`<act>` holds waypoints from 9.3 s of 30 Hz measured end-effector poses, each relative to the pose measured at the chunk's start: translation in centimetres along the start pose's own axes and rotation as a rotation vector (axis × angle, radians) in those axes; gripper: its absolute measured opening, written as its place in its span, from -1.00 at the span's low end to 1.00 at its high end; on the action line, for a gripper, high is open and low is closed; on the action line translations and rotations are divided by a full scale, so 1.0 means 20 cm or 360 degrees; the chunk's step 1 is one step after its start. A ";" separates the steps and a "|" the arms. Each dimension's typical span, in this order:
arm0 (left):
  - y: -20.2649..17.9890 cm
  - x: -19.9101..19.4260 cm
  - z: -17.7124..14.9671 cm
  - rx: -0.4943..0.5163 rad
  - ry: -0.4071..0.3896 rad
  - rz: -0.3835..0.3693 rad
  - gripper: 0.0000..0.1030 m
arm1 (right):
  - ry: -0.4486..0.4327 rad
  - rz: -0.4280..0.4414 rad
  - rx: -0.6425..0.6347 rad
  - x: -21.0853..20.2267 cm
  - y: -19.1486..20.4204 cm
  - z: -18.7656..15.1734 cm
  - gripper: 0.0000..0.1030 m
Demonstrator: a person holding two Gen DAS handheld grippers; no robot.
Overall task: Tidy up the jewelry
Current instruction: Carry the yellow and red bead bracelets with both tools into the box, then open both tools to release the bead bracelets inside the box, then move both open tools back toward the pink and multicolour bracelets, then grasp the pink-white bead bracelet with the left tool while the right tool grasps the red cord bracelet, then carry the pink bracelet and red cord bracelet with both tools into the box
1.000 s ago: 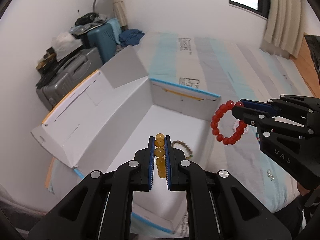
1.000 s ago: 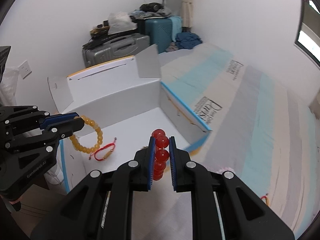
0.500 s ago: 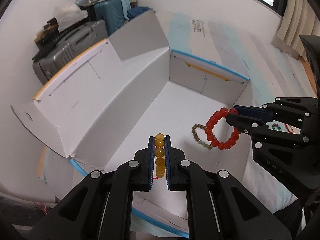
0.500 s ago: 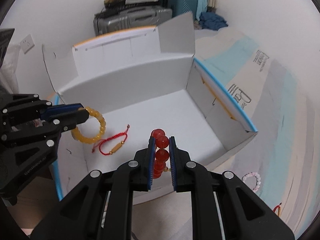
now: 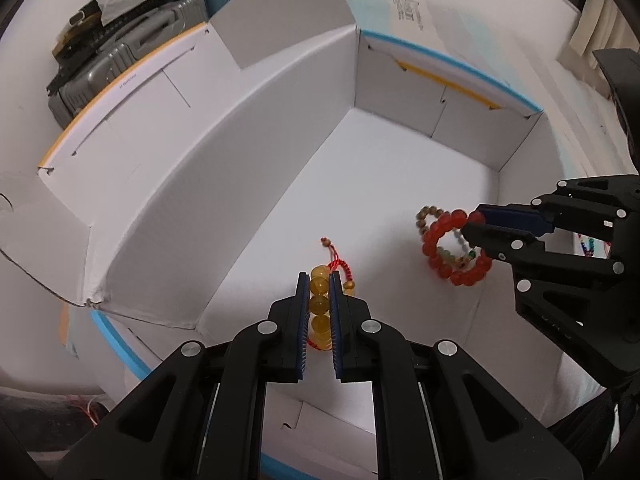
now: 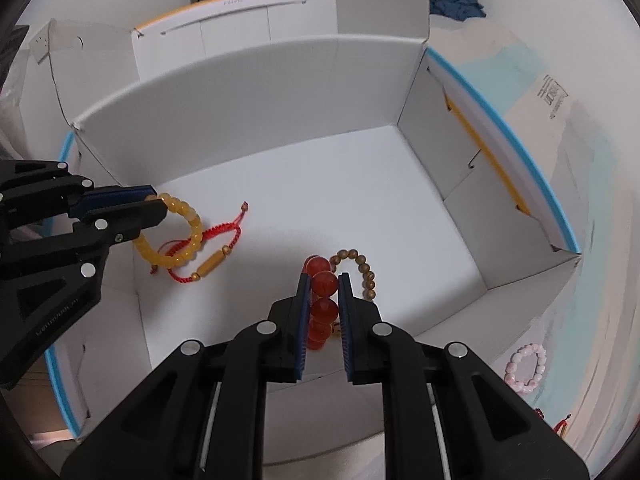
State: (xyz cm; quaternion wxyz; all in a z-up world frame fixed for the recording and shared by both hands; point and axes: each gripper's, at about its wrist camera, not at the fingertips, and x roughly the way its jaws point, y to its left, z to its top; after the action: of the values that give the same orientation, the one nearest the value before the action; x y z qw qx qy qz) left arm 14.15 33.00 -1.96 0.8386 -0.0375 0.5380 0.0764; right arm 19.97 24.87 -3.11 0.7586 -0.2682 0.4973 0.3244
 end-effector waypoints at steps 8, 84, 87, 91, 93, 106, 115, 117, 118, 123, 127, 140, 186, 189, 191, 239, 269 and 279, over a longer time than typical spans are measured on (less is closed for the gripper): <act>0.00 0.10 -0.01 0.0016 0.0084 0.0044 -0.84 | 0.0040 -0.0032 -0.0017 0.05 0.00 0.01 -0.75; -1.21 -0.47 0.23 0.0196 -0.0508 -0.0149 0.88 | -0.0570 -0.0450 0.0655 -0.97 -1.08 -0.99 0.86; -1.30 -0.45 0.24 0.0223 -0.0508 -0.0179 0.88 | -0.0550 -0.0467 0.0685 -0.98 -1.14 -1.06 0.86; -1.41 -0.43 0.25 0.0267 -0.0506 -0.0199 0.88 | -0.0536 -0.0486 0.0752 -0.99 -1.24 -1.16 0.86; -1.46 -0.39 0.26 0.0288 -0.0497 -0.0209 0.88 | -0.0530 -0.0491 0.0784 -0.99 -1.28 -1.22 0.86; -1.62 -0.09 0.30 0.0328 -0.0383 -0.0253 0.88 | -0.0396 -0.0525 0.0869 -0.75 -1.49 -1.38 0.86; -1.64 0.21 0.38 0.0354 -0.0298 -0.0220 0.88 | -0.0255 -0.0531 0.0886 -0.46 -1.59 -1.41 0.85; -1.65 0.28 0.40 0.0359 -0.0281 -0.0213 0.88 | -0.0228 -0.0520 0.0891 -0.41 -1.61 -1.42 0.85; -1.65 0.31 0.40 0.0362 -0.0273 -0.0202 0.88 | -0.0216 -0.0518 0.0892 -0.38 -1.63 -1.42 0.85; -1.66 0.44 0.41 0.0377 -0.0232 -0.0176 0.88 | -0.0174 -0.0496 0.0906 -0.27 -1.67 -1.43 0.85; -1.66 0.50 0.43 0.0379 -0.0226 -0.0180 0.88 | -0.0153 -0.0466 0.0936 -0.21 -1.69 -1.45 0.85; -1.74 0.70 0.36 0.0507 -0.0140 -0.0159 0.77 | -0.0062 -0.0346 0.0926 -0.03 -1.69 -1.47 0.68; -1.71 0.23 0.39 0.0465 -0.0282 -0.0266 -0.58 | -0.0248 -0.0348 0.0954 -0.45 -1.64 -1.42 -0.73; -1.70 0.18 0.39 0.0461 -0.0293 -0.0271 -0.58 | -0.0267 -0.0354 0.0950 -0.49 -1.62 -1.40 -0.73; -1.70 0.15 0.39 0.0461 -0.0305 -0.0267 -0.58 | -0.0281 -0.0360 0.0947 -0.52 -1.61 -1.38 -0.73; -0.94 -0.46 0.30 0.0214 -0.0466 -0.0075 -0.58 | -0.0533 -0.0293 0.0591 -0.85 -0.92 -0.72 -0.73; -0.21 -0.45 0.07 -0.0064 -0.0412 0.0000 -0.58 | -0.0532 -0.0061 0.0233 -0.64 -0.23 -0.27 -0.73; -0.09 -0.29 0.03 -0.0096 -0.0294 -0.0045 -0.58 | -0.0378 0.0023 0.0093 -0.43 -0.06 -0.17 -0.72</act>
State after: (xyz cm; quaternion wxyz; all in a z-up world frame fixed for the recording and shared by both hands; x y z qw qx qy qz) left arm 12.55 30.86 3.42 0.8842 -0.0630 0.4552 0.0838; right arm 16.46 19.69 3.70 0.8173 -0.2021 0.4151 0.3448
